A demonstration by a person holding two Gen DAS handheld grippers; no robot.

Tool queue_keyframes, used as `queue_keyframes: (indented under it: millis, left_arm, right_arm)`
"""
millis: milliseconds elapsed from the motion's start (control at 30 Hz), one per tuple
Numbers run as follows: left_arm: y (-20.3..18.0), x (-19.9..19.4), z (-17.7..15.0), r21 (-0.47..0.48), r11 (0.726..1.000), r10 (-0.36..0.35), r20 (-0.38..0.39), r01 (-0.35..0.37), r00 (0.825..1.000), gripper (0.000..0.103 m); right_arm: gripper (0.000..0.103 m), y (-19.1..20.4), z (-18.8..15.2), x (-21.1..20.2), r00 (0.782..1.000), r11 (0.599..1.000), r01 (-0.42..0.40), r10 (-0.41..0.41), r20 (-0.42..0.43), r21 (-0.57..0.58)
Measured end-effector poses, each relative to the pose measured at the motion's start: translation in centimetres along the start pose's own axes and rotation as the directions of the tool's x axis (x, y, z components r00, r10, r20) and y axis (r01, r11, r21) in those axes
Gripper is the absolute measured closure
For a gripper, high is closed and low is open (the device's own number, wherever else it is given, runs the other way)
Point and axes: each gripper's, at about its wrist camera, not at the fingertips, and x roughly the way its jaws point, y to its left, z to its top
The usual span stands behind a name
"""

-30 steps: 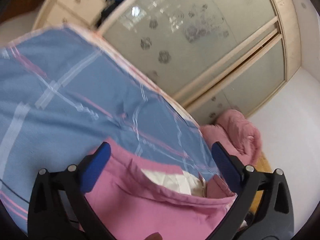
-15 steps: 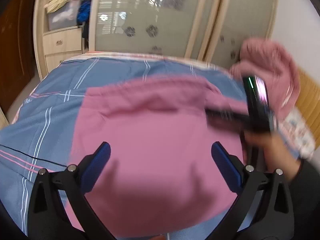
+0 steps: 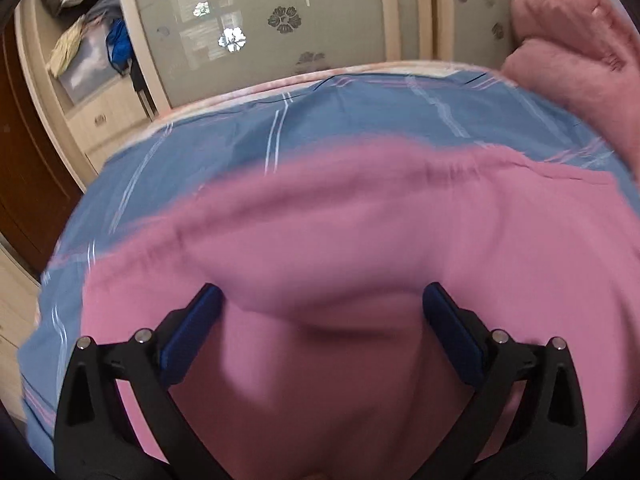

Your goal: Fold large clothes

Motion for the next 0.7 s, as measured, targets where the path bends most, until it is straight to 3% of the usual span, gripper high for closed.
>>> queue_keyframes:
  millis: [100,133,200,267,300,367,467,600,700]
  left_arm:
    - [0.3,2.7,2.7,-0.008,1.0,0.024,-0.036,-0.024,0.999,0.002]
    - [1.1,2.1,3.6,-0.039,0.997,0.063,0.007,-0.063,0.998,0.002]
    - [3.3,-1.3,4.6,-0.152,0.981,0.15,0.175,-0.123,0.973,0.002]
    - [5.7,-5.2,4.1,-0.256,0.966,0.116,0.304,-0.036,0.946,0.002]
    - [7.2,-7.1,3.4,-0.288,0.955,0.028,0.332,0.074,0.943,0.002]
    - [8.8,-9.4,1.1,-0.288,0.935,-0.119,0.298,0.208,0.947,0.002]
    - [9.4,-10.9,-3.4,-0.232,0.939,-0.201,0.235,0.255,0.951,0.002]
    - [8.7,-8.8,-7.9,-0.175,0.951,-0.244,0.086,0.256,0.966,0.002]
    - [8.8,-5.8,-8.5,-0.163,0.96,-0.224,0.035,0.227,0.974,0.002]
  right_arm:
    - [0.001,1.1,-1.5,-0.9,0.999,0.996,0.021,-0.024,-0.044,-0.084]
    - [0.001,1.3,-1.9,-1.0,0.998,0.995,0.022,-0.027,-0.049,-0.097]
    - [0.001,2.0,-1.7,-0.6,0.998,0.992,0.018,-0.025,-0.054,-0.126]
    - [0.001,2.3,-1.2,0.8,0.996,0.987,0.053,-0.063,-0.064,-0.151]
    - [0.001,1.9,-0.7,2.7,0.989,0.986,0.083,-0.099,-0.107,-0.146]
    - [0.001,0.0,-0.4,6.4,0.971,0.993,0.101,-0.111,-0.212,-0.057]
    - [0.001,-3.2,0.7,10.7,0.968,0.992,0.124,-0.116,-0.223,0.02]
    - [0.001,-6.8,2.3,13.8,0.962,0.976,0.182,-0.153,-0.228,0.115]
    - [0.001,-8.0,3.3,13.1,0.963,0.96,0.223,-0.19,-0.194,0.171]
